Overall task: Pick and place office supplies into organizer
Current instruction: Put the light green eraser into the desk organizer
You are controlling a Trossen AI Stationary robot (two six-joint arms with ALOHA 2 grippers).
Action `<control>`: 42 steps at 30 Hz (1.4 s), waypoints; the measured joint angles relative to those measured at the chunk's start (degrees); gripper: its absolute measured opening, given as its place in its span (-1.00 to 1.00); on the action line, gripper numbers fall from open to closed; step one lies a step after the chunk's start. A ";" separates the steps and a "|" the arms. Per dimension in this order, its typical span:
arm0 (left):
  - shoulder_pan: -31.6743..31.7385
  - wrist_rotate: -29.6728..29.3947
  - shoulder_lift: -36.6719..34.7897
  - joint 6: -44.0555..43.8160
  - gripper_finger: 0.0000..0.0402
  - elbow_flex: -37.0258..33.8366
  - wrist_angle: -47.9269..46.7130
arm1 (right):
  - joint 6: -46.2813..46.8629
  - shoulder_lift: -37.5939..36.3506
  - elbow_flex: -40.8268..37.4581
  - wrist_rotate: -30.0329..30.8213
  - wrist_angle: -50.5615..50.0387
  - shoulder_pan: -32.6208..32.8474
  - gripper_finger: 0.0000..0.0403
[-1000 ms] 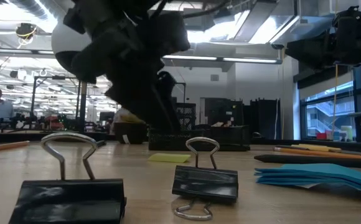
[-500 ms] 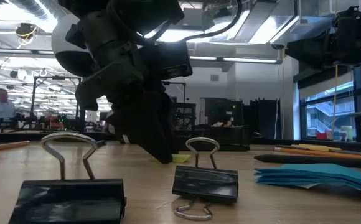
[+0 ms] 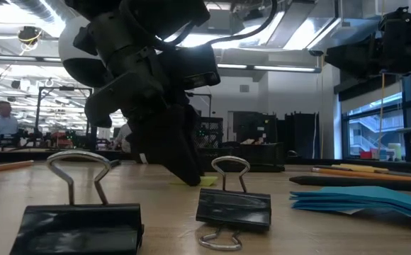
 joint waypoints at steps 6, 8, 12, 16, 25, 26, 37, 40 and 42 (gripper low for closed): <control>0.00 -0.12 0.02 0.02 -0.59 -0.02 -0.13 | 0.00 0.00 -0.01 0.00 -0.01 -0.01 -0.01; 0.01 -0.16 0.02 0.02 -0.61 -0.02 -0.13 | 0.00 0.00 0.00 0.00 -0.01 -0.01 -0.01; 0.02 -0.20 -0.14 0.02 -0.61 0.67 -0.65 | 0.00 0.00 -0.01 0.00 -0.01 0.01 -0.01; 0.16 -0.52 -2.29 0.20 -0.62 0.90 -3.84 | 0.00 0.00 0.00 0.00 -0.03 0.01 -0.01; 0.94 -19.90 -12.98 1.77 -0.63 0.92 -11.61 | -0.12 -0.02 0.01 0.00 -0.18 0.00 -0.01; 1.43 -21.92 -13.73 1.82 -0.63 0.96 -11.63 | -0.12 -0.02 0.00 0.00 -0.23 0.01 -0.01; 9.90 -22.04 -14.04 6.03 -0.64 1.05 -10.87 | -0.17 -0.02 0.01 0.00 -0.10 0.01 -0.01; 11.68 -21.63 -13.94 5.31 -0.63 1.05 -10.93 | -0.31 -0.02 0.00 0.00 -0.11 0.01 -0.01; 12.78 -20.70 -13.89 4.50 -0.63 1.05 -10.76 | -0.42 -0.02 0.00 0.00 -0.10 0.00 -0.01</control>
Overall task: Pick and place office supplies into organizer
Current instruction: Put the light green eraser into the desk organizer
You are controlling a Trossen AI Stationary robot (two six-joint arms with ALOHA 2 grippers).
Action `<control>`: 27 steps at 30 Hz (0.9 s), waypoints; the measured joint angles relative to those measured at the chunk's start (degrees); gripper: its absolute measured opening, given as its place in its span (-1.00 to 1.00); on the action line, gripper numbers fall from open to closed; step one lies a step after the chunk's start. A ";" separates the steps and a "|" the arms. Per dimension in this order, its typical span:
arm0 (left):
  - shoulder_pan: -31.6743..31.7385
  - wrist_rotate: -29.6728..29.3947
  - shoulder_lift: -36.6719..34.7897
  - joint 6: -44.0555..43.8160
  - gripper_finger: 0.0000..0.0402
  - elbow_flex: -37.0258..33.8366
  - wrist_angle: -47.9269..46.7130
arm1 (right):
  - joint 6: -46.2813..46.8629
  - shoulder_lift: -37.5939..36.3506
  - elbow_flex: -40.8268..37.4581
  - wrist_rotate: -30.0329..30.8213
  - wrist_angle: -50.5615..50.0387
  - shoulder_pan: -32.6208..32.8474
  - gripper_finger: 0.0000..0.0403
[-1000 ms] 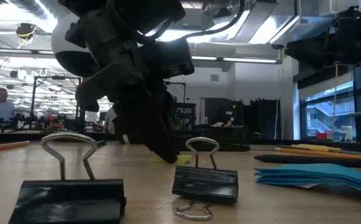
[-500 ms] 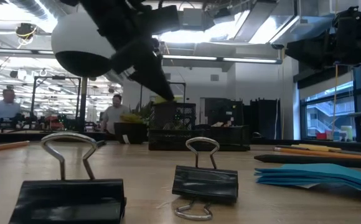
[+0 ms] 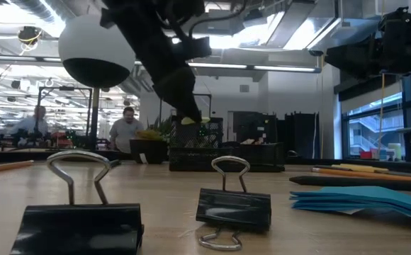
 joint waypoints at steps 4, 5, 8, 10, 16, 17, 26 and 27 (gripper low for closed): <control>1.43 1.84 1.20 -1.00 -0.64 0.01 0.69 | -0.02 0.00 -0.01 0.00 -0.02 0.01 -0.01; 1.63 1.88 1.78 -0.96 -0.64 0.02 1.07 | -0.02 0.00 0.01 0.00 -0.02 0.01 -0.01; 1.73 1.99 3.97 -0.90 -0.64 0.02 1.49 | -0.02 0.00 -0.01 0.00 -0.02 0.01 -0.01; 1.73 1.97 5.03 -0.90 -0.64 0.02 1.79 | -0.02 0.00 -0.01 0.00 -0.02 0.00 -0.01; 1.75 1.80 7.85 -0.87 -0.63 0.06 4.15 | -0.04 0.00 -0.01 0.00 -0.02 -0.01 -0.01; 1.74 1.79 8.05 -0.86 -0.64 0.07 4.21 | -0.04 0.00 -0.01 0.00 0.00 -0.01 -0.01; 1.73 1.47 8.38 -0.92 -0.58 0.11 4.23 | -0.02 0.00 -0.01 0.00 0.00 0.01 -0.01; 1.73 1.40 8.38 -0.94 -0.57 0.11 4.21 | -0.02 0.00 -0.01 0.00 0.00 0.01 -0.01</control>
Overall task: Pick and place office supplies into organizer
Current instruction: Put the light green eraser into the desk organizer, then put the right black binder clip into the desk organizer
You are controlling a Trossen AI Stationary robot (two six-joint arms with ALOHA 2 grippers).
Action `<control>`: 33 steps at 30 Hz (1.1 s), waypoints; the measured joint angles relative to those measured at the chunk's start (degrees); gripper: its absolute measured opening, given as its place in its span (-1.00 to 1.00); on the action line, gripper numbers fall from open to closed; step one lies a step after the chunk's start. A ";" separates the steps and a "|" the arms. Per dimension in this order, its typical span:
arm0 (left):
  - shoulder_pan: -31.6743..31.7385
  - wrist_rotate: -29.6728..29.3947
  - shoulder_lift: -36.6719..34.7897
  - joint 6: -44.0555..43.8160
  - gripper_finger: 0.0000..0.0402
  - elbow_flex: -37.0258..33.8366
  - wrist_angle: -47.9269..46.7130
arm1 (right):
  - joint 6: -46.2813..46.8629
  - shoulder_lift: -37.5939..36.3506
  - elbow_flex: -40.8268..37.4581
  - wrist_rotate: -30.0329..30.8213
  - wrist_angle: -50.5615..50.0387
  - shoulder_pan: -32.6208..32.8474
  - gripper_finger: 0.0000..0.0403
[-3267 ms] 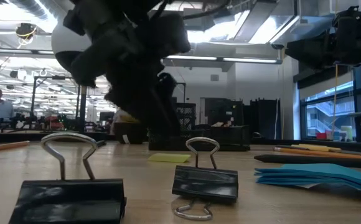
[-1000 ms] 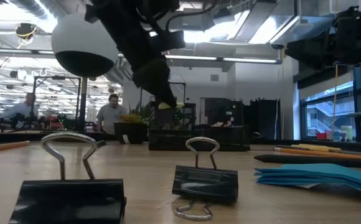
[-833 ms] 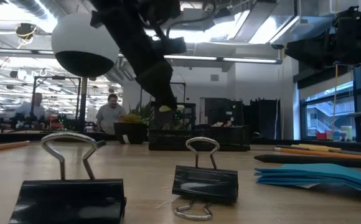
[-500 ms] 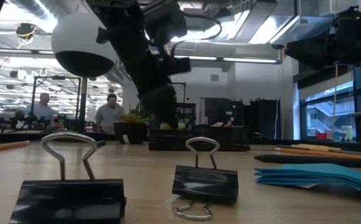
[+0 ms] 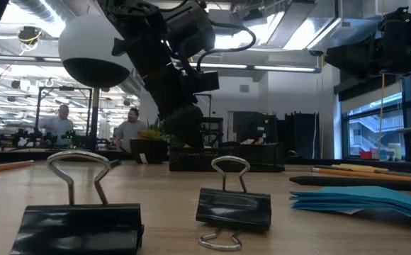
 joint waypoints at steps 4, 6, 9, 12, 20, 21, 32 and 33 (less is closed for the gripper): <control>0.00 -0.14 0.02 0.04 -0.51 0.00 -0.15 | 0.00 0.00 0.02 0.00 0.00 0.00 -0.01; 0.00 -0.82 0.02 0.08 -0.48 0.00 -0.18 | 0.00 0.00 0.00 0.00 0.00 -0.02 -0.01; 0.00 -2.17 0.02 1.29 -0.44 0.00 -0.15 | 0.00 0.00 0.01 0.00 0.00 -0.01 -0.01; -0.15 -3.21 -0.10 3.39 -0.42 0.00 -0.12 | 0.00 0.00 0.02 0.00 0.00 0.00 -0.01; -2.37 -3.22 -4.93 4.22 -0.42 -0.02 -0.13 | 0.00 0.00 0.01 0.00 0.01 -0.01 -0.01; -2.87 -2.66 -5.74 4.26 -0.42 -0.02 0.03 | 0.00 0.00 0.01 0.00 0.01 -0.01 -0.01; -16.33 18.13 -9.38 15.36 -0.42 -0.02 1.93 | 0.21 0.00 0.02 0.00 0.02 0.00 -0.01; -17.94 18.57 -9.38 15.43 -0.42 -0.02 2.90 | 0.21 0.00 0.02 0.00 0.02 -0.01 -0.01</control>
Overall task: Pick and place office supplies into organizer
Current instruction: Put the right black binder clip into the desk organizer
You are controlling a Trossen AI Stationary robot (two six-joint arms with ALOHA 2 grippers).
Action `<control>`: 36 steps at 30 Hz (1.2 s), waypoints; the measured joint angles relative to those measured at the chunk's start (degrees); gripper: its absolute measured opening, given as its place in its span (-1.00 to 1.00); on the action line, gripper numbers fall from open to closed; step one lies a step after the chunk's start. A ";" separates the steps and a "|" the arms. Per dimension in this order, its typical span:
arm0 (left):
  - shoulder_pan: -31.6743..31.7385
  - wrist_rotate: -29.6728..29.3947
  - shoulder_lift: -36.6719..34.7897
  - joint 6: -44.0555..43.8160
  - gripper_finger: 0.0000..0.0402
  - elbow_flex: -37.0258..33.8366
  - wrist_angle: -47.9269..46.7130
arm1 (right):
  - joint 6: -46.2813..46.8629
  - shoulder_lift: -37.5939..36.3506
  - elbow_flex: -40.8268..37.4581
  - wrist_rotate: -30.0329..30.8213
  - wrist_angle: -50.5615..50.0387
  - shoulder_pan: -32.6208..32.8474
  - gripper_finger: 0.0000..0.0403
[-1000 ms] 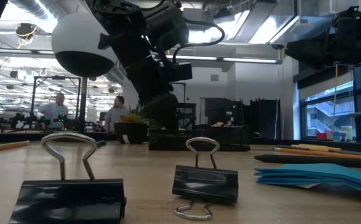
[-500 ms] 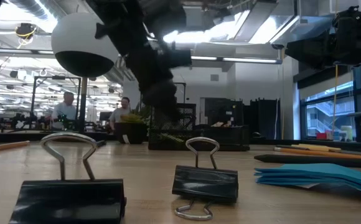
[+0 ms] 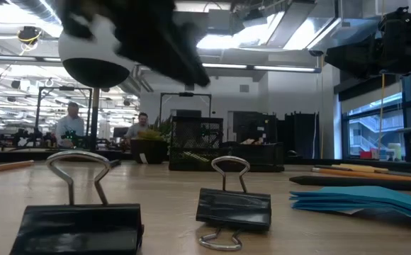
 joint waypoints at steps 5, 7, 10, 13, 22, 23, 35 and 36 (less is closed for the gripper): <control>-7.57 -0.92 0.00 1.51 -0.42 0.00 11.60 | 1.41 0.00 -0.01 0.00 0.02 -0.01 -0.01; -10.06 -2.88 0.64 4.72 -0.42 0.04 16.60 | 2.25 0.00 -0.02 0.00 0.00 -0.01 -0.01; -13.54 -8.20 2.75 9.46 -0.42 0.04 19.83 | 3.34 0.01 -0.02 0.02 0.07 0.01 -0.01; -15.50 -12.60 5.67 9.57 -0.42 0.01 23.10 | 3.38 0.02 -0.01 0.00 0.06 -0.01 -0.01; -17.23 -14.47 16.05 7.42 -0.42 0.02 35.78 | 4.83 0.02 0.00 0.00 0.04 0.01 -0.01; -17.21 -14.45 17.09 6.84 -0.42 0.02 36.93 | 4.95 0.02 0.01 0.00 0.02 0.01 -0.01; -17.17 -16.11 23.33 5.05 -0.42 0.02 38.68 | 6.45 0.02 0.00 -0.02 -0.13 0.01 -0.01; -17.17 -16.61 23.47 5.03 -0.42 0.00 38.63 | 6.48 0.02 -0.01 -0.01 -0.15 0.01 -0.01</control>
